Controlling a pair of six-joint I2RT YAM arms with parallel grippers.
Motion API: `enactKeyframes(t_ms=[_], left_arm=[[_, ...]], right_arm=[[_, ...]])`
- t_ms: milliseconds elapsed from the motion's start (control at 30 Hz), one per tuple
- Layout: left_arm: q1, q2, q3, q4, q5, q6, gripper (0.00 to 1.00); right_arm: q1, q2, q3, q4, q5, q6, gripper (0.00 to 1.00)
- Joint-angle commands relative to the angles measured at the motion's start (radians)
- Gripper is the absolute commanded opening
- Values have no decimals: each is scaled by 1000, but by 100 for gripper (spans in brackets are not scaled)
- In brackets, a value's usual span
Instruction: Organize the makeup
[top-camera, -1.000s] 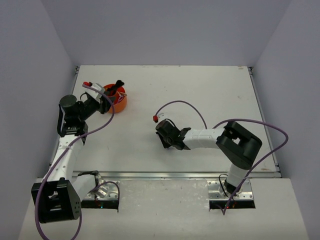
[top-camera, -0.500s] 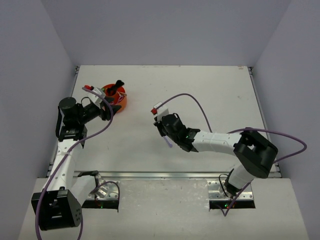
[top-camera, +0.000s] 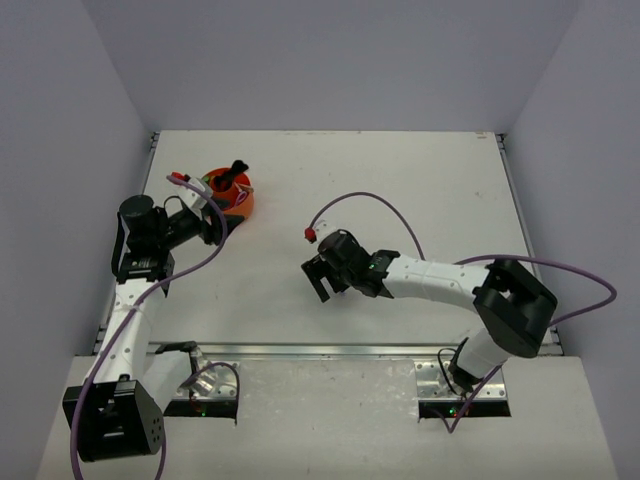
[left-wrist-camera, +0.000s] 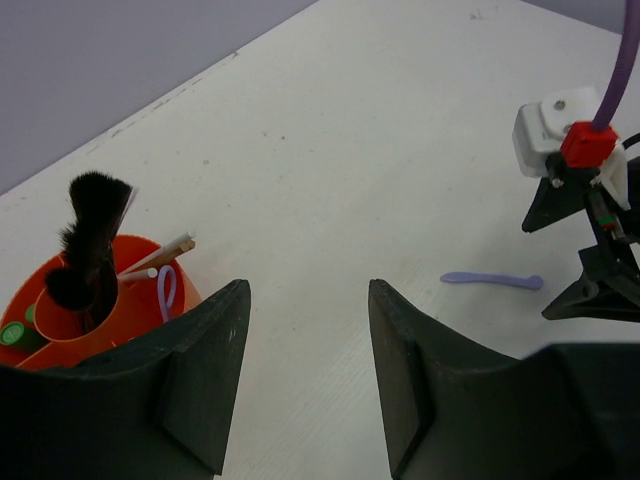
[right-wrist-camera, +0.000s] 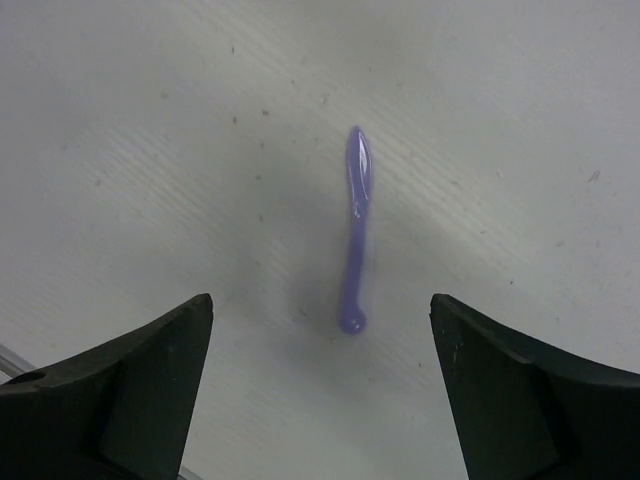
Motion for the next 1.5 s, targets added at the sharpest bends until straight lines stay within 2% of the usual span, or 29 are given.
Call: enactKeyframes(t_ms=[0, 33, 100, 200, 267, 333, 467, 567, 600, 767, 800, 833, 867, 1000, 1167, 1300, 1467], left_arm=[[8, -3, 23, 8, 20, -11, 49], [9, -6, 21, 0, 18, -4, 49], [9, -18, 15, -14, 16, 19, 49], [9, -34, 5, -29, 16, 45, 50], [9, -38, 3, -34, 17, 56, 50], [9, -35, 1, -36, 16, 64, 50], [9, -22, 3, -36, 14, 66, 50], [8, -16, 7, -36, 16, 62, 51], [8, -15, 8, -36, 15, 63, 51], [9, -15, 11, -36, 10, 65, 51], [9, -15, 12, -36, 10, 65, 51], [9, -14, 13, -36, 10, 65, 51], [8, -14, 13, -36, 10, 65, 51], [9, -9, 20, -36, 10, 62, 51], [8, -5, 23, -36, 19, 49, 51], [10, -9, 23, -36, 17, 49, 52], [9, -11, 20, -36, 17, 49, 52]], right_arm=[[-27, 83, 79, -139, -70, 69, 94], [-42, 118, 104, -158, -108, 76, 99], [-65, 167, 124, -168, -128, 86, 97], [-95, 222, 138, -167, -131, 84, 75], [-101, 251, 147, -168, -136, 84, 68], [-102, 278, 161, -176, -138, 85, 66], [-102, 329, 178, -203, -86, 93, 55], [-99, 385, 202, -244, -78, 93, 55], [-98, 402, 204, -254, -74, 95, 52], [-90, 444, 198, -281, -39, 110, 25], [-88, 449, 196, -288, -30, 112, 7], [-86, 452, 194, -289, -30, 112, 6], [-83, 457, 190, -294, -24, 110, 0], [-73, 442, 148, -242, -26, 104, 0], [-74, 325, 50, -69, -39, 93, 0], [-74, 208, -47, 152, -50, 69, 0], [-74, 173, -52, 205, -50, 56, 0]])
